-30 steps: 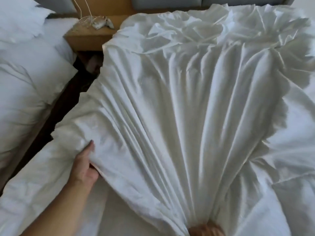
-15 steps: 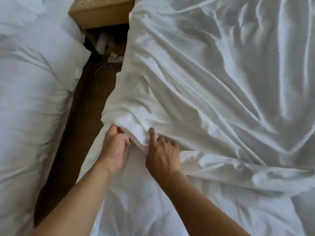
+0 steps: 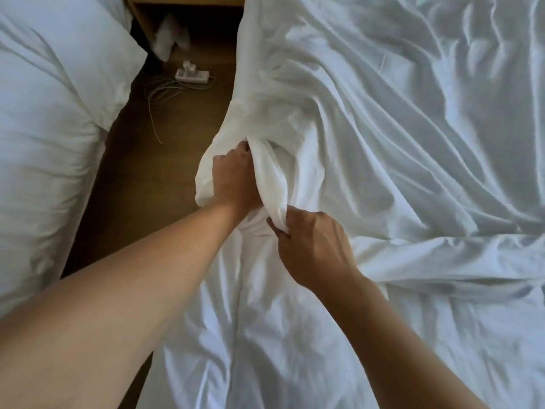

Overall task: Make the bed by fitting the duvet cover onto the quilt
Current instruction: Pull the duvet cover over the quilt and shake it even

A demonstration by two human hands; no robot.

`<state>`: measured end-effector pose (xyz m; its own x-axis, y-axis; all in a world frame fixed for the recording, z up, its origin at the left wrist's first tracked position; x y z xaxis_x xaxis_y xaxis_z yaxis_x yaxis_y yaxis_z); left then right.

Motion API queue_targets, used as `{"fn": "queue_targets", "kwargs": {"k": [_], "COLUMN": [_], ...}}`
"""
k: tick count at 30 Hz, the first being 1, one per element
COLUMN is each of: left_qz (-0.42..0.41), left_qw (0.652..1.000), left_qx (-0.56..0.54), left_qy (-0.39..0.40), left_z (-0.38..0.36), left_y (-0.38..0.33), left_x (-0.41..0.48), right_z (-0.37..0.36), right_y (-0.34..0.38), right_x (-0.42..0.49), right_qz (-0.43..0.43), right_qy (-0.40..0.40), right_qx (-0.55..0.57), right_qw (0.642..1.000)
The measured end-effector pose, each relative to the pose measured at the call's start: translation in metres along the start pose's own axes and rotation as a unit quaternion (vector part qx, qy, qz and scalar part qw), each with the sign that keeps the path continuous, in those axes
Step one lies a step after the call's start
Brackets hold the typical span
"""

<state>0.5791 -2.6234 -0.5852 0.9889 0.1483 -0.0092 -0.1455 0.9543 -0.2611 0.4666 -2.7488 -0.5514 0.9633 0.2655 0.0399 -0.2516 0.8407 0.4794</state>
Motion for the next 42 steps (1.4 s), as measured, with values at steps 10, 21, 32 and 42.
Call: {"fn": "queue_targets", "kwargs": {"k": [10,21,32,42], "left_qz": [0.244,0.264,0.101,0.255], "left_qw": [0.951,0.925,0.97,0.914], "left_qx": [-0.111,-0.148,-0.156,-0.286], "left_qy": [0.151,0.232,0.159,0.134], "left_z": [-0.047,-0.067,-0.004,-0.043], "left_y": [0.056,0.075,0.058,0.083], "left_x": [0.022,0.002,-0.023,-0.118], "right_z": [0.013,-0.121,-0.016,-0.011], "right_y": [0.012,0.013,-0.005,-0.018], "right_x": [0.009,0.024,0.025,0.03], "right_qz": [-0.047,-0.237,-0.207,-0.219], "right_qy": [-0.136,0.101,-0.213,-0.053], "right_qx": [-0.085,0.159,0.117,0.242], "right_qw": [0.986,0.953,0.948,0.944]}}
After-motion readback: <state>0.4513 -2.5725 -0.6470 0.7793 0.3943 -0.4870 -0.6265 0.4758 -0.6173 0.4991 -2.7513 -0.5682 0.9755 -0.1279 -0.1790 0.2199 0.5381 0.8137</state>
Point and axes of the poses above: each hand's wrist, its own x-axis towards the middle knuckle, its own z-axis out of the back of the hand, y = z × x, the point moved 7 cm from there along x, towards the middle knuckle, and after that the axes turned 10 degrees about z, right-handed, at the moved point
